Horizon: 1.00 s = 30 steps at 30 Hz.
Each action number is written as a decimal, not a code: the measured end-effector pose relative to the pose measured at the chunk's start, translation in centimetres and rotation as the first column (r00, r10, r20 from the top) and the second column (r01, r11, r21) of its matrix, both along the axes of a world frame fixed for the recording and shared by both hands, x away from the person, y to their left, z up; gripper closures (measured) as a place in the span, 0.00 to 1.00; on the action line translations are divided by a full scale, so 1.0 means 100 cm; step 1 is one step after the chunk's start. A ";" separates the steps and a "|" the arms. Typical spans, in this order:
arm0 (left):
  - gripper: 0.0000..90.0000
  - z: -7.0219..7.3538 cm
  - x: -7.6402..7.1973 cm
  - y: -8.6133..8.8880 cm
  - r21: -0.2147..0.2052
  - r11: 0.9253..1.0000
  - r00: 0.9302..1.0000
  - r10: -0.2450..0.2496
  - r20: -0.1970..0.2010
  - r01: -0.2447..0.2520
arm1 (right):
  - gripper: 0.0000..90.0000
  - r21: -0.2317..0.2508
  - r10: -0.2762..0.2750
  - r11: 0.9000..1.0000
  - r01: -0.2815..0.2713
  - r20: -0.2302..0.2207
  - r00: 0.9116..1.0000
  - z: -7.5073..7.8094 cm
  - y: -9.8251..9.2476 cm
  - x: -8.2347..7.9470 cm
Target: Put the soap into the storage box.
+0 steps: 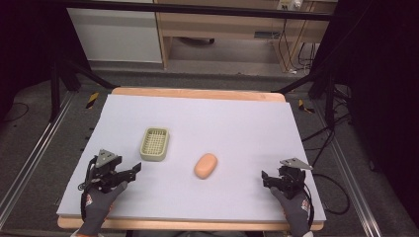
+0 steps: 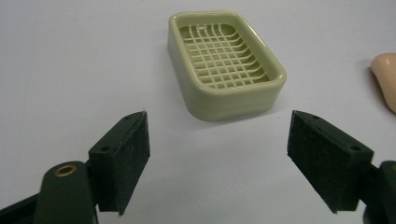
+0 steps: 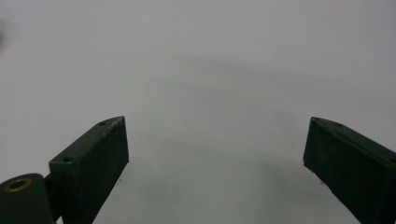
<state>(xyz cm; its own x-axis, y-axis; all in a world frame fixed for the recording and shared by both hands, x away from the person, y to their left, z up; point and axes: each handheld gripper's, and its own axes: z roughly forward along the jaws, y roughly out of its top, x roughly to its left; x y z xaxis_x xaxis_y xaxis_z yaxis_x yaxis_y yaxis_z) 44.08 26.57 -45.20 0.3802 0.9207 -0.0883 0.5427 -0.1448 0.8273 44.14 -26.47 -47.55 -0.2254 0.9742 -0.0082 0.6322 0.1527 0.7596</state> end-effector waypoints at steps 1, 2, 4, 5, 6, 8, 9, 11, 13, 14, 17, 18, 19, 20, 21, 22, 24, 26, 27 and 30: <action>0.23 0.000 0.000 -0.001 -0.004 1.000 1.000 -0.002 0.001 0.002 | 0.08 -0.001 -0.004 1.000 0.004 0.000 1.000 0.000 0.000 0.000; 0.23 0.001 -0.001 -0.004 0.001 1.000 1.000 -0.015 -0.004 0.015 | 0.08 0.004 -0.008 1.000 0.008 -0.002 1.000 0.000 0.000 -0.001; 0.23 0.001 -0.001 -0.005 0.000 1.000 1.000 -0.018 -0.005 0.018 | 0.08 0.005 -0.008 1.000 0.008 0.000 1.000 0.000 0.000 -0.001; 0.23 0.002 -0.001 -0.007 -0.004 1.000 1.000 -0.022 -0.005 0.022 | 0.08 0.003 -0.005 1.000 0.005 -0.001 1.000 0.000 0.000 0.000; 0.23 0.004 -0.002 -0.009 -0.004 1.000 0.999 -0.031 -0.006 0.031 | 0.08 0.002 -0.003 1.000 0.003 -0.002 1.000 0.000 0.000 0.000; 0.23 0.004 -0.002 -0.011 -0.006 0.999 0.999 -0.033 -0.005 0.033 | 0.08 0.003 -0.002 1.000 0.002 -0.003 1.000 0.000 0.000 0.000; 0.24 0.005 -0.002 -0.013 -0.004 0.999 0.999 -0.038 -0.007 0.038 | 0.08 0.004 -0.002 1.000 0.002 -0.003 1.000 0.000 0.001 0.000; 0.24 0.006 -0.002 -0.017 -0.008 0.999 0.999 -0.050 -0.010 0.050 | 0.08 0.003 -0.005 1.000 0.005 -0.004 1.000 0.000 0.001 -0.001; 0.24 0.007 -0.002 -0.020 -0.001 0.998 0.998 -0.063 -0.012 0.063 | 0.08 0.004 -0.005 1.000 0.005 -0.005 1.000 0.000 0.001 -0.001; 0.24 0.009 -0.002 -0.023 -0.006 0.998 0.998 -0.069 -0.010 0.069 | 0.08 0.004 -0.006 1.000 0.006 -0.002 1.000 0.000 0.001 0.000; 0.25 0.011 -0.001 -0.027 -0.006 0.997 0.997 -0.080 -0.012 0.080 | 0.08 0.003 -0.006 1.000 0.006 -0.002 1.000 0.000 0.000 0.000; 0.25 0.012 -0.001 -0.028 -0.004 0.997 0.996 -0.083 -0.011 0.083 | 0.08 0.003 -0.008 1.000 0.008 -0.001 1.000 0.000 0.001 0.000; 0.25 0.012 -0.001 -0.028 -0.004 0.997 0.996 -0.083 -0.011 0.083 | 0.08 0.003 -0.008 1.000 0.008 -0.001 1.000 0.000 0.001 0.000; 0.25 0.013 -0.001 -0.030 -0.004 0.996 0.996 -0.087 -0.012 0.087 | 0.08 0.002 -0.006 1.000 0.006 0.001 1.000 0.000 0.001 -0.001; 0.25 0.013 -0.001 -0.032 -0.002 0.996 0.996 -0.092 -0.011 0.092 | 0.08 0.005 -0.010 1.000 0.010 -0.001 1.000 0.000 0.001 -0.001; 0.25 0.014 0.000 -0.035 0.003 0.995 0.995 -0.103 -0.014 0.103 | 0.08 0.004 -0.009 1.000 0.009 -0.002 1.000 0.000 0.001 -0.001; 0.25 0.015 0.000 -0.037 0.004 0.994 0.994 -0.109 -0.018 0.109 | 0.08 0.001 -0.010 1.000 0.010 -0.001 1.000 0.000 0.001 0.000; 0.26 0.016 0.001 -0.041 0.004 0.993 0.993 -0.117 -0.020 0.118 | 0.08 0.003 -0.012 1.000 0.012 -0.001 1.000 0.000 0.002 0.000; 0.26 0.016 0.001 -0.043 0.007 0.993 0.992 -0.122 -0.022 0.122 | 0.08 0.002 -0.013 1.000 0.013 -0.001 1.000 0.000 0.002 0.000; 0.26 0.018 0.002 -0.048 0.012 0.991 0.991 -0.132 -0.025 0.132 | 0.08 0.001 -0.014 1.000 0.014 -0.002 1.000 0.000 0.002 0.000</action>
